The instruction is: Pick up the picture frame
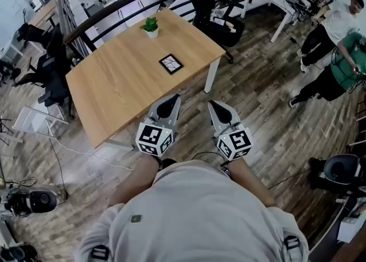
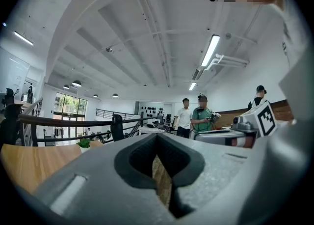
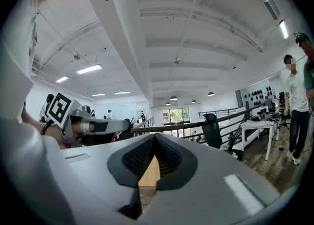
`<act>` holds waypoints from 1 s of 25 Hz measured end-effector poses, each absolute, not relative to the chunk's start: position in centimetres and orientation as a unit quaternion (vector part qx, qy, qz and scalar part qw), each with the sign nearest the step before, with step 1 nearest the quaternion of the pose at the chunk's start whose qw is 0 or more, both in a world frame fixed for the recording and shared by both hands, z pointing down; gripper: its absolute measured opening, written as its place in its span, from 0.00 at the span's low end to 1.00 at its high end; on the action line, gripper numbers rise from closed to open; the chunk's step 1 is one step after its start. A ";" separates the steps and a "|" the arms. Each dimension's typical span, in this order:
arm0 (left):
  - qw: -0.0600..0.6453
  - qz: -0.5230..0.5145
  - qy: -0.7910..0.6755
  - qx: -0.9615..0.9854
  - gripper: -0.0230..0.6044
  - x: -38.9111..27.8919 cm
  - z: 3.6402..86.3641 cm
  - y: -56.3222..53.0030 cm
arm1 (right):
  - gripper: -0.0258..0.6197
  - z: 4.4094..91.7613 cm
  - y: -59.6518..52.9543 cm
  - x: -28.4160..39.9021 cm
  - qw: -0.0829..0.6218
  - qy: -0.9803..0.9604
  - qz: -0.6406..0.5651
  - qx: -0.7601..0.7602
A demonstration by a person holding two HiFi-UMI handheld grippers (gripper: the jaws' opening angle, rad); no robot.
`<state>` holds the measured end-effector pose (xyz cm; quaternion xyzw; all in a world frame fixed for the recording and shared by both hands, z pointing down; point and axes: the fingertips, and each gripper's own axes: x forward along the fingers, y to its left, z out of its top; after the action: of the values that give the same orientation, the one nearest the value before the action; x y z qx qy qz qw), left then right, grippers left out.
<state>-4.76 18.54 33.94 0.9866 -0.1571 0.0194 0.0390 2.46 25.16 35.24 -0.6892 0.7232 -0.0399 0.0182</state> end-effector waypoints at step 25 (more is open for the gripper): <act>0.059 0.031 -0.160 0.985 0.04 1.3 36.1 7.7 | 0.05 37.7 14.2 8.6 0.015 0.727 -0.070 -0.683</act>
<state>1.31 7.70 36.11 0.9848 -0.1603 0.0310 0.0589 8.59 14.19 37.72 -0.6829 0.7270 -0.0701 0.0151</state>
